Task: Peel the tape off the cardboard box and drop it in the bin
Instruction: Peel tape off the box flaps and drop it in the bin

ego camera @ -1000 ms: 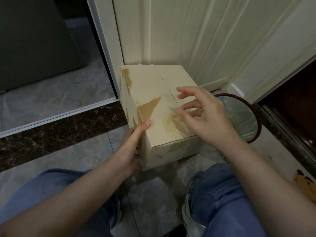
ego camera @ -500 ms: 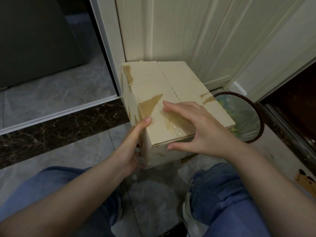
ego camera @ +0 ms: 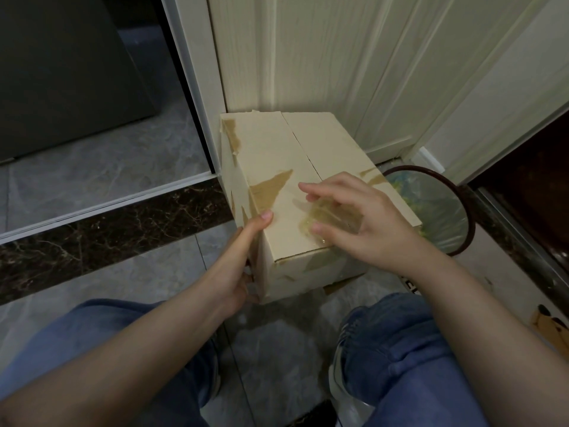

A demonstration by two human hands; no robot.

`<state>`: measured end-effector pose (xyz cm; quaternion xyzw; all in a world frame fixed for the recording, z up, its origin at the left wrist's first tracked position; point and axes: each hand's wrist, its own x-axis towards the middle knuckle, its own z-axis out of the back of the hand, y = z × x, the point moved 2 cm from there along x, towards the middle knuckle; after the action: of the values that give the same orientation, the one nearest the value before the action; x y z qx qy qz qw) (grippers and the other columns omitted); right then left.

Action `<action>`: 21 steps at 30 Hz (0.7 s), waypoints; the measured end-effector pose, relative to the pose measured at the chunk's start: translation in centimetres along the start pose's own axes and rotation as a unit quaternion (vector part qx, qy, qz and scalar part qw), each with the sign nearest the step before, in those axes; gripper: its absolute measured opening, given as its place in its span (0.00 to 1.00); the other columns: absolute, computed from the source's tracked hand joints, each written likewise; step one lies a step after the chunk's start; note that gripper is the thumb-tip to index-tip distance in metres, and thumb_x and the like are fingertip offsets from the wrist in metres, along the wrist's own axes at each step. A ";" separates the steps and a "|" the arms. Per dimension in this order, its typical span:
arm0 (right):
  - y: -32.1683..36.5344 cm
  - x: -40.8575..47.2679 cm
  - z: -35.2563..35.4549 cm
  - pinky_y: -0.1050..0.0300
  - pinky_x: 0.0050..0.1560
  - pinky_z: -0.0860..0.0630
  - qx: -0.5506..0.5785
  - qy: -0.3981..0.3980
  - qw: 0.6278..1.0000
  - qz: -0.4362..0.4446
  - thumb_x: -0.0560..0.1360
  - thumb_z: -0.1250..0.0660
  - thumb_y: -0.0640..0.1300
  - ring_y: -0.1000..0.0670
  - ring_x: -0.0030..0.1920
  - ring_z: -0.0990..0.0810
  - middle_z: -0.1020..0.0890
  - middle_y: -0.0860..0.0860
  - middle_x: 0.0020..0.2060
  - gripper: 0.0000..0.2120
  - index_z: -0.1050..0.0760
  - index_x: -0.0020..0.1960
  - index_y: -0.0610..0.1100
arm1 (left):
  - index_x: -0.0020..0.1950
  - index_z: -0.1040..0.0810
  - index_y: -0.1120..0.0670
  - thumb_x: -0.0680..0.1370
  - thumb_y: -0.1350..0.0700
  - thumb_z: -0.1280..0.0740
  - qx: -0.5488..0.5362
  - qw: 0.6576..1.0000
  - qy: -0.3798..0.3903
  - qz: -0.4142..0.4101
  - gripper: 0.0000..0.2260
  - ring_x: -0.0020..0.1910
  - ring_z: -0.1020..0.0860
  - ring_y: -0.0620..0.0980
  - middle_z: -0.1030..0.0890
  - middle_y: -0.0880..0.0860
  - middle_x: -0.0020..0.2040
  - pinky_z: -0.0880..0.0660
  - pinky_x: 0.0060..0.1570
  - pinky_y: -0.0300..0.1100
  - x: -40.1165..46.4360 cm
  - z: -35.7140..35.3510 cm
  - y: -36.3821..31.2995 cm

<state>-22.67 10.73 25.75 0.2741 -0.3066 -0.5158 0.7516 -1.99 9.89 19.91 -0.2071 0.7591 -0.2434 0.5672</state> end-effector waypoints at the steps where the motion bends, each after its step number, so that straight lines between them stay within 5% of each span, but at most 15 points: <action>1: -0.1 0.1 0.0 0.50 0.61 0.25 -0.011 -0.016 1.000 0.009 0.76 0.28 0.43 0.51 0.59 0.23 0.22 0.51 0.55 0.21 0.24 0.69 0.46 | 0.71 0.29 0.37 0.59 0.27 0.25 0.000 1.000 -0.002 0.002 0.42 0.62 0.23 0.63 0.23 0.56 0.66 0.21 0.43 0.56 0.0 0.0 0.0; 8: 0.4 0.7 -0.5 0.52 0.53 0.23 -0.070 -0.097 0.991 0.063 0.73 0.24 0.39 0.51 0.52 0.21 0.20 0.48 0.49 0.05 0.16 0.49 0.41 | 0.71 0.30 0.40 0.55 0.29 0.28 -0.006 1.000 -0.009 0.014 0.46 0.62 0.24 0.63 0.24 0.58 0.66 0.25 0.41 0.54 -0.1 -0.1 -0.1; 21: 0.7 0.5 -0.9 0.47 0.49 0.23 -0.025 -0.099 0.994 -0.042 0.79 0.33 0.40 0.51 0.47 0.21 0.20 0.51 0.44 0.02 0.24 0.49 0.42 | 0.72 0.29 0.42 0.47 0.26 0.26 -0.009 1.000 0.000 0.026 0.54 0.62 0.23 0.64 0.21 0.60 0.64 0.23 0.47 0.58 0.3 0.2 0.1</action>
<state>-21.46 10.59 25.73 0.2156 -0.3542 -0.5792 0.7018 -1.89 9.73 19.54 -0.1924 0.7664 -0.2211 0.5716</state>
